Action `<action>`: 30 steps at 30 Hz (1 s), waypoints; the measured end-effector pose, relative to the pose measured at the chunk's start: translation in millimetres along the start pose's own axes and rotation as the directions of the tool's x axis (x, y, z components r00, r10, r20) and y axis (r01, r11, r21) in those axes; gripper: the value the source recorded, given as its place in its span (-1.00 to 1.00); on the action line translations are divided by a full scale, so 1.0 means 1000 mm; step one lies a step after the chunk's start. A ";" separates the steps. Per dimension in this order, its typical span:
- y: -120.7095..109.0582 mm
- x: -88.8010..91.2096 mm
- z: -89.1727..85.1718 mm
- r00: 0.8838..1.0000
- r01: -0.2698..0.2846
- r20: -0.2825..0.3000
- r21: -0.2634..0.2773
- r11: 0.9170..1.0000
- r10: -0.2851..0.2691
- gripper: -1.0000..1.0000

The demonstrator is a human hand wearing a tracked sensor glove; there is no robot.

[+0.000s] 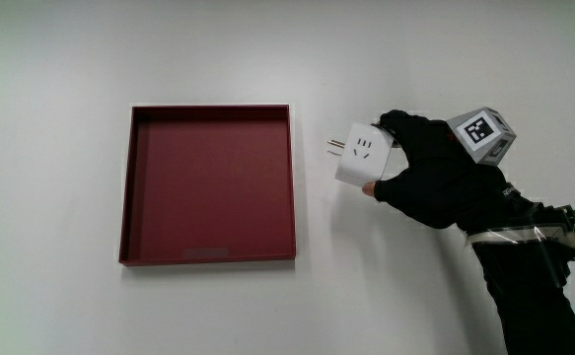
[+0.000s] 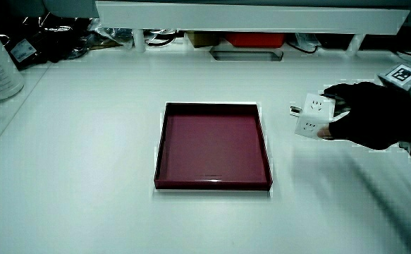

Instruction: Place socket

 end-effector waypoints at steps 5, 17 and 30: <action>0.009 0.028 -0.004 0.999 0.040 0.029 0.066 0.997 -0.042 0.00; 0.019 0.057 -0.019 0.991 0.132 0.008 0.042 0.990 -0.133 0.00; 0.021 0.073 -0.024 0.985 0.157 -0.068 0.001 0.988 -0.157 -0.14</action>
